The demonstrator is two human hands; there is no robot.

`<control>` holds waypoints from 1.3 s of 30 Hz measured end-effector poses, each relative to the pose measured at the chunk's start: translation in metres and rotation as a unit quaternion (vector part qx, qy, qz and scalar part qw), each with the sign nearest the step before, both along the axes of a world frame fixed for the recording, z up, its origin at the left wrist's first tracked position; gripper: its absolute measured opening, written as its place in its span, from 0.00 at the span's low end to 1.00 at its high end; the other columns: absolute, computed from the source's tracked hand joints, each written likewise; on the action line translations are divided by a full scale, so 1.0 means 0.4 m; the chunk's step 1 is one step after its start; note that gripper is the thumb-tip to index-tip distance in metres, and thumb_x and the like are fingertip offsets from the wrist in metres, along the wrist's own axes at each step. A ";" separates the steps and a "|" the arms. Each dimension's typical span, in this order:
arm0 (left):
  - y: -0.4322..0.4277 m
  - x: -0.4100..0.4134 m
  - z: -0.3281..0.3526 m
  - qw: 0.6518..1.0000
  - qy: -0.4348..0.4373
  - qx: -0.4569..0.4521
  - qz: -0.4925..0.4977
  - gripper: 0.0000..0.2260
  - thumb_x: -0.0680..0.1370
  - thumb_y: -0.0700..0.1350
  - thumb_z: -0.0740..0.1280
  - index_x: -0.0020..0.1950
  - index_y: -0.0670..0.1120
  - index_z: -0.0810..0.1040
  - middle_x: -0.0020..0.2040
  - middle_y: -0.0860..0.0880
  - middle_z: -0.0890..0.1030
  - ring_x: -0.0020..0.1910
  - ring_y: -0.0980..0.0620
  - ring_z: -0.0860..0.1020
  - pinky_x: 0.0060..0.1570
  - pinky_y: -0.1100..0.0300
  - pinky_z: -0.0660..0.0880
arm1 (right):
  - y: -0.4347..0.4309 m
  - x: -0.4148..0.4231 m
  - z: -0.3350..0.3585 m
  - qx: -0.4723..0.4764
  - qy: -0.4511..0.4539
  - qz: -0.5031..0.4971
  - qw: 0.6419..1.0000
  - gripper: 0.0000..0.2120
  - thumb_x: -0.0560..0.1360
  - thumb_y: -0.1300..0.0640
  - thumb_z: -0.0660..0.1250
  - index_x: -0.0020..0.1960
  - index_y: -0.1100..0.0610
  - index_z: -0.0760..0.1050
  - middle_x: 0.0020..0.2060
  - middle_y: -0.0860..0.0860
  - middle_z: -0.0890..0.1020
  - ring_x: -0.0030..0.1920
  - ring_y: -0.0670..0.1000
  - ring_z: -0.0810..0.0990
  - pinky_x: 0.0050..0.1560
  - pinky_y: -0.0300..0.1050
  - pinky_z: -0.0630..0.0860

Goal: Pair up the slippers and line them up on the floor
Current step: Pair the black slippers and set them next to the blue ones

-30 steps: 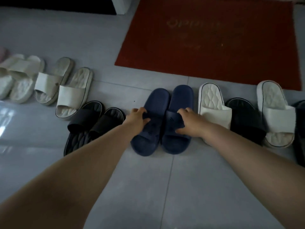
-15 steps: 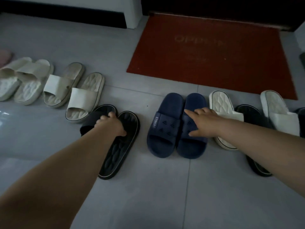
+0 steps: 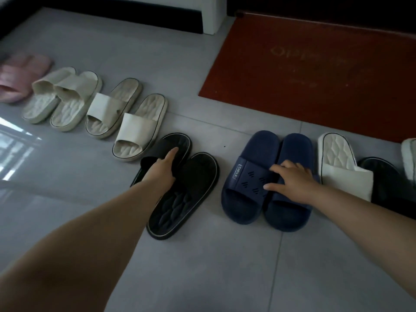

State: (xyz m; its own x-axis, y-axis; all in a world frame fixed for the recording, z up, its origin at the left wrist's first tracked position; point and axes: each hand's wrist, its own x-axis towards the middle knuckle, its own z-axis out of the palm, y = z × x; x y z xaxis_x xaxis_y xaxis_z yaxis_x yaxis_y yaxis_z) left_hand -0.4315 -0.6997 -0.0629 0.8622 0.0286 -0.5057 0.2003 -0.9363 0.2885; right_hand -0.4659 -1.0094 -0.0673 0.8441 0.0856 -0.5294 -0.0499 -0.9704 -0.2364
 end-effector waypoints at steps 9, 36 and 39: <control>-0.166 0.130 -0.026 0.985 -0.151 -0.054 0.068 0.27 0.77 0.34 0.58 0.75 0.46 0.57 0.68 0.40 0.71 0.63 0.39 0.73 0.58 0.49 0.72 | -0.013 -0.010 0.007 0.012 0.007 -0.015 1.000 0.25 0.74 0.40 0.62 0.68 0.46 0.65 0.63 0.50 0.68 0.65 0.55 0.65 0.68 0.49 0.58; -0.609 -0.038 -0.010 0.926 0.007 0.066 -0.372 0.46 0.70 0.45 0.73 0.74 0.61 0.43 0.76 0.44 0.51 0.74 0.37 0.53 0.70 0.31 0.41 | -0.260 -0.338 0.102 -0.041 -0.012 -0.119 0.992 0.30 0.74 0.57 0.62 0.73 0.53 0.56 0.72 0.51 0.57 0.72 0.55 0.58 0.72 0.47 0.58; -0.621 -0.033 -0.021 0.930 -0.016 0.093 -0.354 0.44 0.71 0.41 0.71 0.74 0.60 0.44 0.74 0.44 0.53 0.72 0.37 0.56 0.70 0.31 0.43 | -0.350 -0.439 0.125 -0.054 0.011 -0.200 0.978 0.27 0.73 0.58 0.63 0.71 0.53 0.61 0.70 0.52 0.60 0.70 0.56 0.61 0.70 0.48 0.64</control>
State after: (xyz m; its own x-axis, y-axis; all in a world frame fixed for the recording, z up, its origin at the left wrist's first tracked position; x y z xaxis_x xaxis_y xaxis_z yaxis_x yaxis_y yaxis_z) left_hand -0.4446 -0.9480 -0.0714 0.7125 -0.4689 -0.5220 -0.4924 -0.8641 0.1040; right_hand -0.6415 -1.1494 -0.0173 0.7866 -0.3076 -0.5354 -0.4352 -0.8913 -0.1274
